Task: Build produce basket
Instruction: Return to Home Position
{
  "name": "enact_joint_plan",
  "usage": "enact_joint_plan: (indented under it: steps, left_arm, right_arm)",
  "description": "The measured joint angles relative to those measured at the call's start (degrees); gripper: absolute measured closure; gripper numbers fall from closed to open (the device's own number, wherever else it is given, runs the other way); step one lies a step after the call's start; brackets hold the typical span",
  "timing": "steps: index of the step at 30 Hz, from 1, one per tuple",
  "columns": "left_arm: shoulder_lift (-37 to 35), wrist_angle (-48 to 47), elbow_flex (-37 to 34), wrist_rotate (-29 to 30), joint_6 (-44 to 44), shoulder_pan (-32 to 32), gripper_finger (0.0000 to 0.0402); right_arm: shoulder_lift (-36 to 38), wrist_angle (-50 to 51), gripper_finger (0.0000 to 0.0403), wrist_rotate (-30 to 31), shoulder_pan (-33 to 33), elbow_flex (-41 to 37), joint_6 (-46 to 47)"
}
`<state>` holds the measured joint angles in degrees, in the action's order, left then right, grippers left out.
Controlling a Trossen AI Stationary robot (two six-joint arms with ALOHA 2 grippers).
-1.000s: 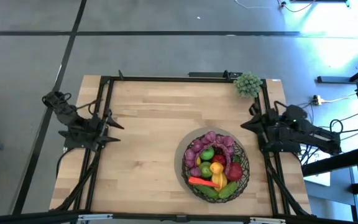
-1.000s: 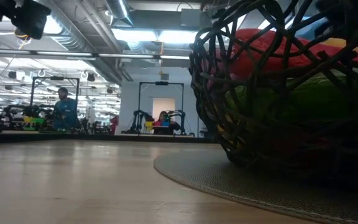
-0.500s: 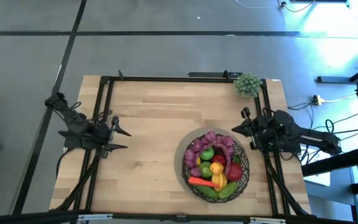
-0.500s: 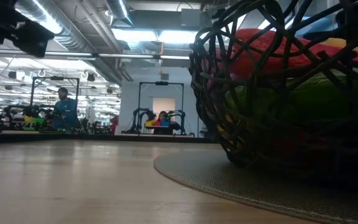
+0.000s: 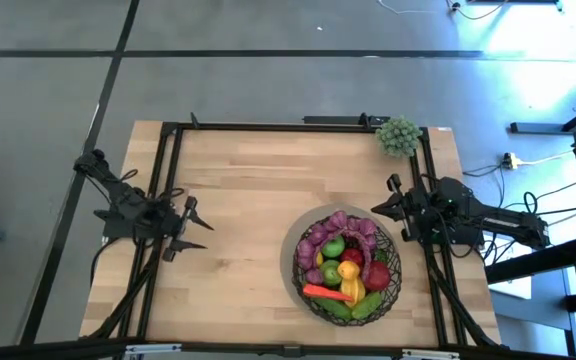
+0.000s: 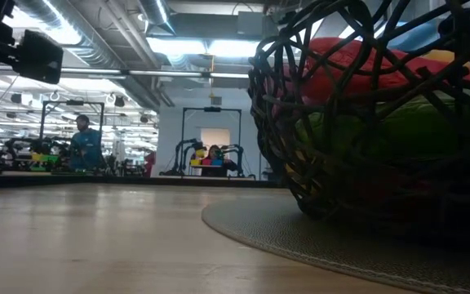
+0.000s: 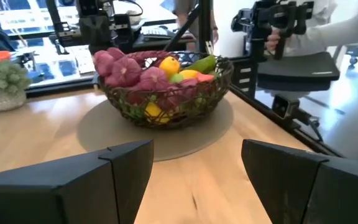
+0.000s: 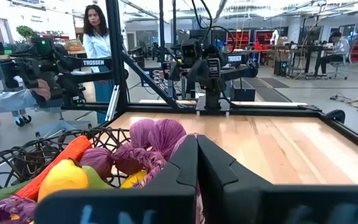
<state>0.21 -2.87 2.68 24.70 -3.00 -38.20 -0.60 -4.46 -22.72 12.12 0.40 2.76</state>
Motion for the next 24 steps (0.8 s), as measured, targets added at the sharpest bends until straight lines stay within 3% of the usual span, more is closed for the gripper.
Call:
enact_joint_plan:
  steps: [24]
  left_arm:
    - [0.0, -0.1, 0.0, -0.2, 1.0, 0.0, 0.0166]
  right_arm:
    - [0.0, 0.0, 0.0402, 0.1, 0.0, 0.0, -0.1]
